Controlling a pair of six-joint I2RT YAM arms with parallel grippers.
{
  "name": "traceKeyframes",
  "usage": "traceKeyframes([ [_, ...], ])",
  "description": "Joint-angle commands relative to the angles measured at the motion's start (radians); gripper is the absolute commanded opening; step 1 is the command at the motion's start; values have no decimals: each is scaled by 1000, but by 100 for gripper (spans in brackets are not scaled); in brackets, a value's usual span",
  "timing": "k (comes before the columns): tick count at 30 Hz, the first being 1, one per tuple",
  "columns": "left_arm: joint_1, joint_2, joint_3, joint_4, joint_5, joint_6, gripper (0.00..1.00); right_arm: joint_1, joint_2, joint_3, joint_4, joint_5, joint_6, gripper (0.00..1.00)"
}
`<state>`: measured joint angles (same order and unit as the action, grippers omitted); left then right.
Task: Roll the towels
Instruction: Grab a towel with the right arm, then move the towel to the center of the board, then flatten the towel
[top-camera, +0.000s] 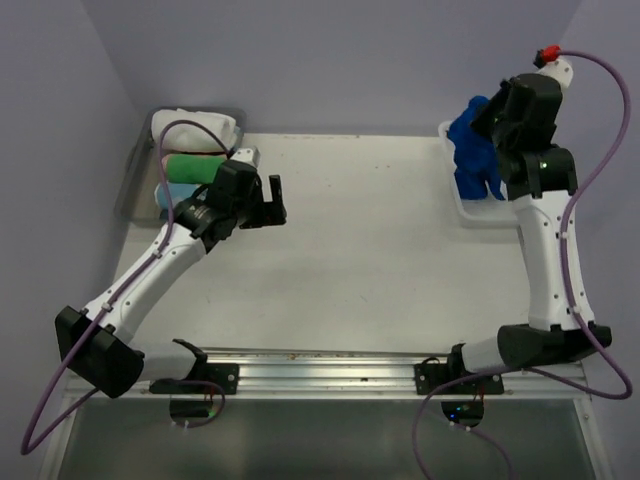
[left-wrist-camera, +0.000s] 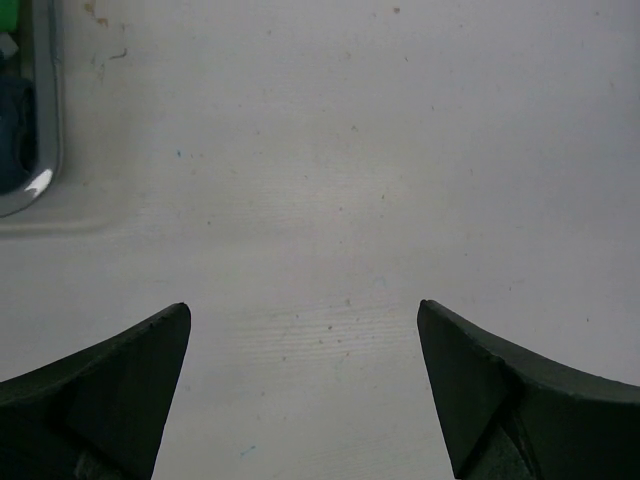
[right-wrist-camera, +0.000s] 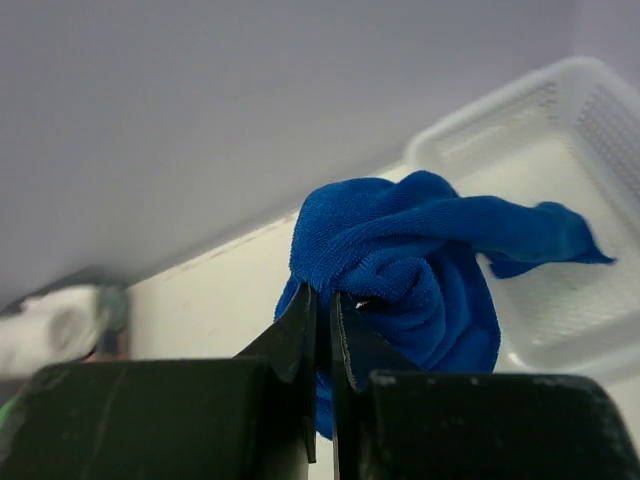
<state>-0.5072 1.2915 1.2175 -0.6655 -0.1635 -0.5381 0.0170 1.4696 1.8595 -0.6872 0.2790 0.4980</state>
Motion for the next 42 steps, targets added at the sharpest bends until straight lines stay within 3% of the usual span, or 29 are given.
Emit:
traceKeyframes([
  [1, 57, -3, 99, -71, -77, 3, 99, 179, -37, -51, 1, 8, -46, 0],
  [6, 234, -20, 137, -111, -33, 33, 99, 366, -110, -284, 87, -108, 71, 1],
  [7, 254, -27, 139, -109, -37, 38, 99, 458, -111, -384, 121, -109, 83, 2],
  [8, 259, -29, 139, -108, -41, 40, 99, 512, -100, -419, 139, -109, 89, 7],
  [9, 262, -29, 136, -105, -33, 41, 99, 561, -74, -433, 124, -119, 89, 20],
  [11, 260, -20, 125, -83, 40, 47, 99, 668, 59, -404, 60, -136, 76, 36],
  [13, 260, -17, 91, -62, 100, 47, 99, 695, 110, -410, -18, -98, 77, 42],
  [14, 257, -17, 56, -57, 149, 34, 99, 693, 94, -437, -17, -83, 77, 44],
  [15, 245, -18, 31, -46, 159, 27, 99, 689, 69, -466, 6, -58, 73, 56],
  [16, 227, -21, 7, -16, 191, 21, 99, 666, 46, -517, 14, -28, 67, 59],
  [23, -97, 106, -99, 145, 219, -124, 97, 445, -110, -663, -38, -14, 34, 64],
  [27, -299, 270, 14, 153, 124, -132, 94, 350, -213, -721, -66, 0, 28, 66],
  [30, -385, 423, 134, 107, 36, -117, 89, 288, -250, -744, -86, 0, 28, 67],
  [33, -421, 569, 221, 44, -17, -112, 86, 245, -296, -753, -109, 2, 24, 68],
  [38, -445, 669, 286, 67, -30, -89, 81, 228, -339, -772, -127, 0, 19, 69],
  [42, -447, 759, 352, 20, -76, -89, 68, 225, -354, -781, -127, -1, 27, 69],
])
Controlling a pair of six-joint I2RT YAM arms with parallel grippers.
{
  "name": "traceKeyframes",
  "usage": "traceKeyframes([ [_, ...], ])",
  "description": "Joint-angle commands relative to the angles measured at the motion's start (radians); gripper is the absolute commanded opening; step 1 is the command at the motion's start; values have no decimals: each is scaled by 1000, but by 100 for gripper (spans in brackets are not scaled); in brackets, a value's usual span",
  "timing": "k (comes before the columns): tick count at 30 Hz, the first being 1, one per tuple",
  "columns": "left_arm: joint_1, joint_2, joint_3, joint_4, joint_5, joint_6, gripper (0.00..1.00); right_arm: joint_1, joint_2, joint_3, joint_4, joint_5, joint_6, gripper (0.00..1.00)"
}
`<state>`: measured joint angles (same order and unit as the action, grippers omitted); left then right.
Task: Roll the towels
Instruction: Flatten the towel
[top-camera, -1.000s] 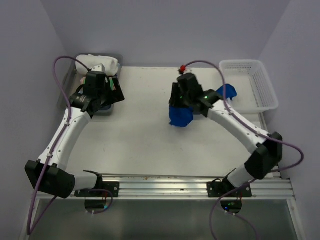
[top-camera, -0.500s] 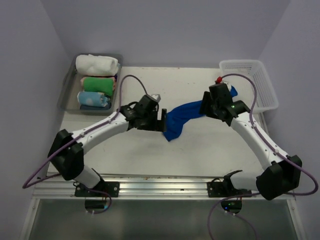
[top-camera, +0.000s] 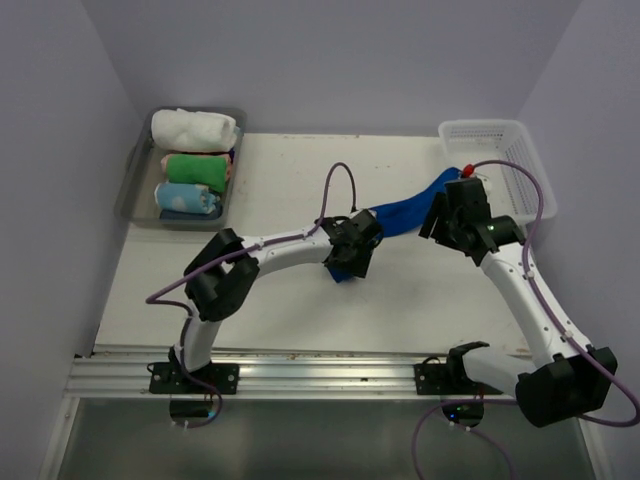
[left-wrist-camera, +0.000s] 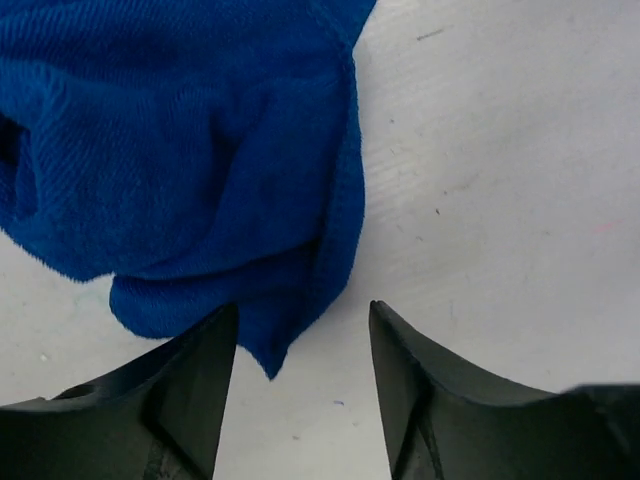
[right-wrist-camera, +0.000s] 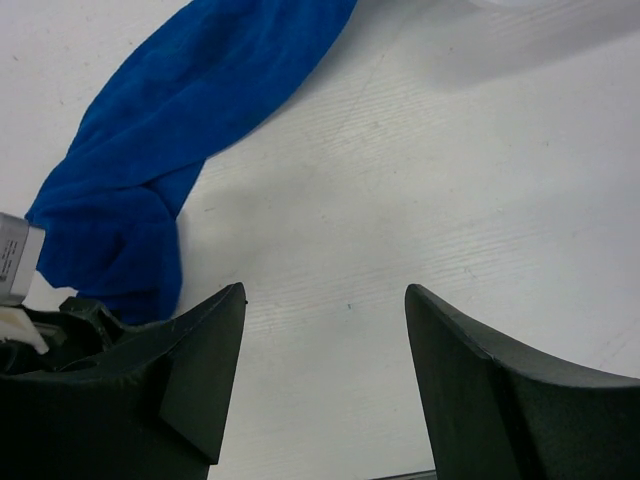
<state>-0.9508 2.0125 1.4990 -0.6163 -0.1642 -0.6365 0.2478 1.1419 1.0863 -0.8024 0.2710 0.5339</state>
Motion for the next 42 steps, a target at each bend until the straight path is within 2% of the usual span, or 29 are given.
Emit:
traceKeyframes([
  [1, -3, 54, 79, -48, -92, 11, 55, -5, -27, -6, -12, 10, -9, 69],
  [3, 0, 48, 105, -68, -145, 15, 32, -11, -27, -5, -14, 14, -12, 69],
  [4, 6, 37, 116, -98, -159, 20, 4, -16, -27, -3, -14, 13, -15, 69],
  [5, 12, 22, 128, -115, -184, 23, 0, -19, -25, -2, -14, 13, -18, 69],
  [7, 62, -70, 124, -140, -160, 34, 0, -33, -27, 1, -14, 16, -31, 69],
  [8, 95, -121, 78, -125, -76, 43, 0, -41, -27, 3, -14, 14, -34, 69],
  [9, 175, -177, 43, -99, -11, 47, 0, -47, -21, 4, -14, 16, -44, 69],
  [10, 222, -302, 6, -39, 55, 52, 0, -64, -18, 12, -15, 13, -49, 69],
  [11, 271, -364, -72, -4, 159, 57, 0, -74, -13, 17, -11, 7, -52, 69],
  [12, 359, -420, -97, 18, 211, 58, 0, -91, -2, 21, 8, -24, -54, 69],
  [13, 400, -502, -114, 27, 274, 60, 0, -97, 21, 27, 23, -47, -54, 69],
  [16, 515, -578, -128, 0, 318, 70, 0, -102, 118, 40, 106, -151, -14, 68],
  [19, 555, -597, -134, -6, 357, 70, 0, -102, 214, 38, 212, -232, 47, 68],
  [21, 576, -610, -137, -2, 394, 55, 0, -81, 370, 32, 334, -266, 116, 68],
  [26, 589, -627, -114, -20, 382, 66, 0, -67, 533, 43, 451, -320, 188, 67],
  [30, 629, -646, -94, -66, 364, 78, 0, -61, 573, 32, 551, -343, 247, 66],
  [40, 728, -704, -14, -115, 400, 100, 0, -47, 751, 196, 548, -337, 271, 65],
  [42, 730, -702, -6, -120, 404, 101, 0, -35, 782, 239, 555, -335, 281, 60],
])
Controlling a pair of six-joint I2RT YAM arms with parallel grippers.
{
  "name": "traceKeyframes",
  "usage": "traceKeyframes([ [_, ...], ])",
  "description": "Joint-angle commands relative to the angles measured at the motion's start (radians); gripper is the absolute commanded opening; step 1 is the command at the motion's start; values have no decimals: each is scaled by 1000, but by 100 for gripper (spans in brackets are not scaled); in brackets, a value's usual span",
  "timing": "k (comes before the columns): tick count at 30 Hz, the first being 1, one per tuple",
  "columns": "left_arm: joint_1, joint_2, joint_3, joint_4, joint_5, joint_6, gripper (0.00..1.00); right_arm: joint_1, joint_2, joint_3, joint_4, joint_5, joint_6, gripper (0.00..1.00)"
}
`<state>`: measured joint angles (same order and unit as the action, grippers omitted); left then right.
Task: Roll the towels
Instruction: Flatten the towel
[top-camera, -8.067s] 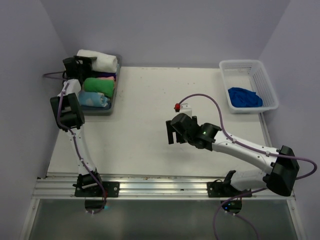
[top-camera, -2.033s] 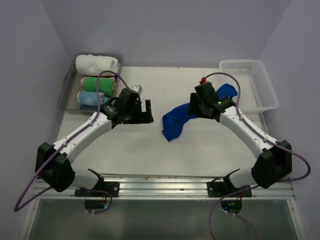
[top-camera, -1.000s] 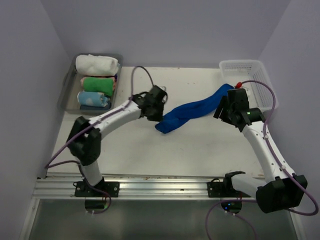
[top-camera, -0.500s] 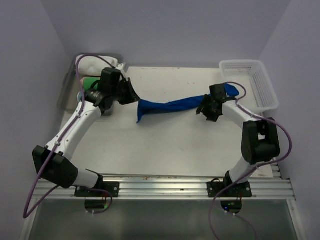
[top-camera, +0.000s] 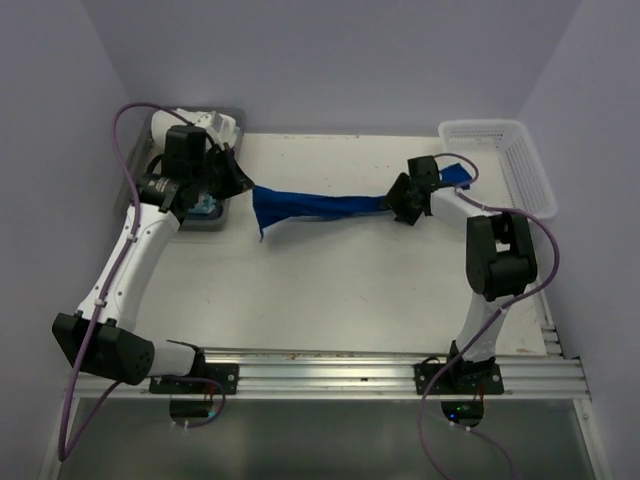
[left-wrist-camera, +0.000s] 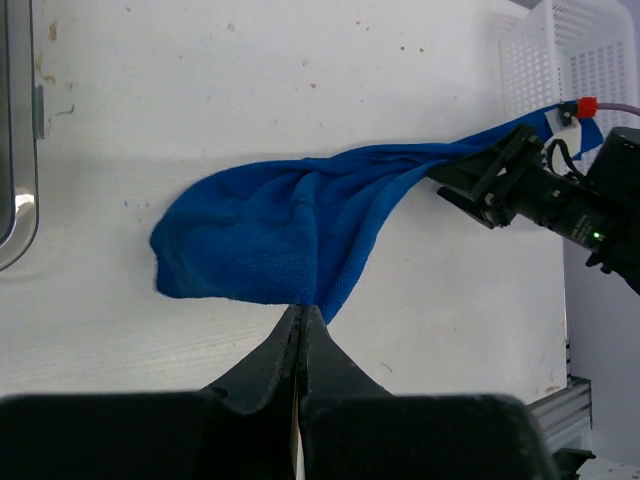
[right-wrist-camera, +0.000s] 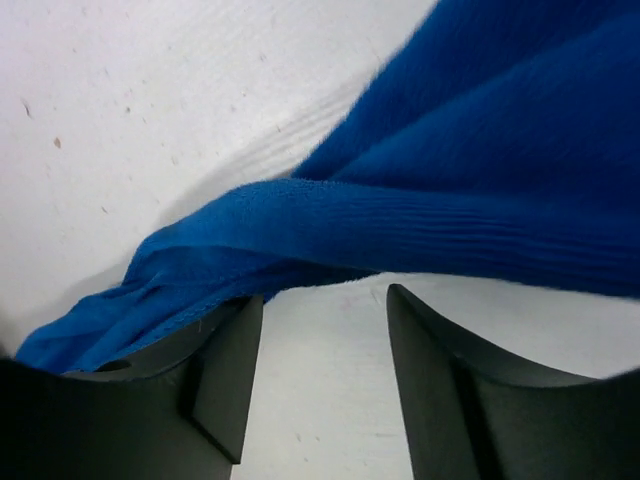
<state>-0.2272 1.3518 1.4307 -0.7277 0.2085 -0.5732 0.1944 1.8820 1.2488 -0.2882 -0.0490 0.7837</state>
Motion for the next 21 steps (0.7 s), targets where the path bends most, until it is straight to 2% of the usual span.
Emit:
traceKeyframes([
  [1, 8, -42, 59, -9, 29, 38, 0, 20, 63, 90, 40, -17, 35, 55],
  [2, 11, -40, 57, -9, 28, 38, 0, 22, 69, 104, 35, -17, 43, 40],
  [5, 26, -39, 54, -18, 31, 42, 0, 22, 59, 136, 55, -6, 40, 25],
  [7, 35, -40, 54, -22, 37, 48, 0, 19, 54, 179, 34, 1, 22, 24],
  [9, 45, -40, 56, -29, 37, 53, 0, 20, 54, 219, -12, 6, 2, 32],
  [10, 48, -42, 56, -30, 35, 56, 0, 20, 52, 224, -19, 2, -1, 41],
  [13, 58, -43, 48, -32, 34, 58, 0, 22, 48, 215, -51, 34, -14, 53],
  [21, 71, -39, 33, -22, 35, 64, 0, 22, 72, 201, -170, 207, -44, 55],
])
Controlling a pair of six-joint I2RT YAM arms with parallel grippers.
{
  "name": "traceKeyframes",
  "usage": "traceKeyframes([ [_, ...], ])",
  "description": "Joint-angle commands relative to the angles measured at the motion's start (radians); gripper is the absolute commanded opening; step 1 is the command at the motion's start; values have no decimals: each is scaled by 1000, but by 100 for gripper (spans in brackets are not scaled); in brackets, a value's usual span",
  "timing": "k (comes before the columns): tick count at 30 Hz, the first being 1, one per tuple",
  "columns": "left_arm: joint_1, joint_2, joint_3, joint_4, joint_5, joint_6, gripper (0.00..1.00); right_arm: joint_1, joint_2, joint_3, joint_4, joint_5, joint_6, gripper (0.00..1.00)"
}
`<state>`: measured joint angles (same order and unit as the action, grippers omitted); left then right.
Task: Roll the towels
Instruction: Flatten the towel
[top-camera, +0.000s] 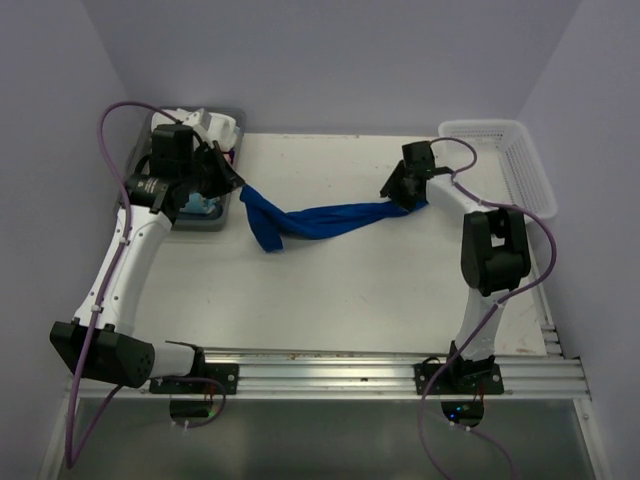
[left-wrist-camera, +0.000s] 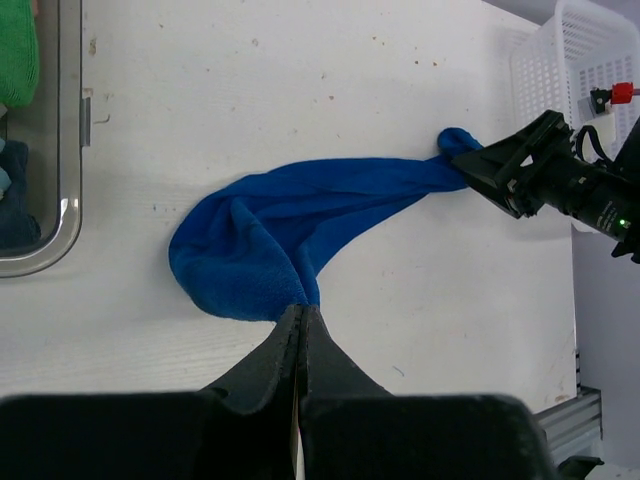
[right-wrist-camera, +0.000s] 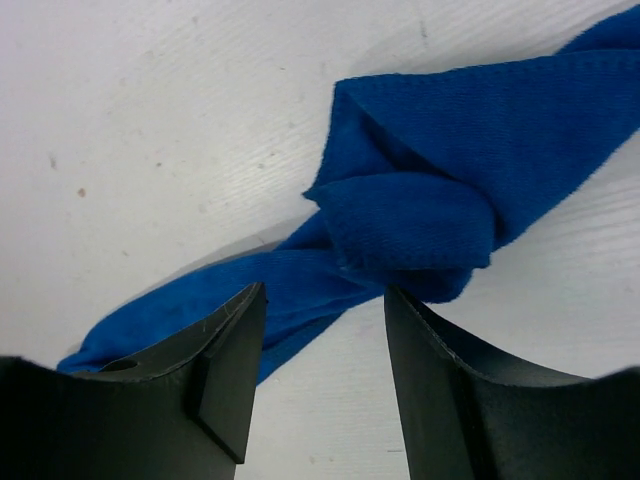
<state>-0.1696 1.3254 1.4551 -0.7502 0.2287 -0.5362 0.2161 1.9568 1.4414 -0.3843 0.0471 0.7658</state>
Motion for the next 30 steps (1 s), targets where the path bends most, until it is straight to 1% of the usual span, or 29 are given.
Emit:
traceKeyframes([
  [1, 15, -12, 8, 0, 15, 28, 0, 0, 2, 11, -80, 125, -33, 55],
  [4, 19, -14, 7, 0, 15, 30, 0, 0, 39, 40, -93, 157, -49, 56],
  [6, 22, -14, 4, 0, 20, 30, 0, -1, 79, 97, -129, 172, -60, 56],
  [7, 24, -15, 4, 0, 21, 30, 0, -1, 115, 115, -142, 181, -66, 54],
  [9, 25, -18, -1, 2, 23, 31, 0, -1, 140, 155, -159, 191, -69, 46],
  [10, 27, -22, -4, 2, 24, 31, 0, -1, 149, 160, -156, 192, -75, 33],
  [11, 27, -25, -9, 0, 26, 31, 0, -3, 149, 177, -154, 189, -82, 23],
  [12, 28, -26, -10, 0, 26, 33, 0, -3, 146, 185, -160, 194, -85, 6],
  [13, 30, -26, -12, 0, 26, 35, 0, -3, 137, 191, -166, 201, -89, 0],
  [16, 39, -31, -10, -6, 24, 41, 0, -11, 56, 198, -185, 218, -111, 0],
  [17, 42, -31, -4, -9, 23, 42, 0, -12, -6, 197, -180, 221, -117, 0],
  [21, 70, -31, 31, -20, 24, 54, 0, -14, -152, 221, -174, 255, -152, 0],
  [26, 128, -38, 74, -43, 29, 77, 0, -15, -277, 284, -215, 266, -195, 0],
  [30, 170, -52, 103, -70, 15, 96, 0, -14, -400, 277, -248, 257, -214, 0],
])
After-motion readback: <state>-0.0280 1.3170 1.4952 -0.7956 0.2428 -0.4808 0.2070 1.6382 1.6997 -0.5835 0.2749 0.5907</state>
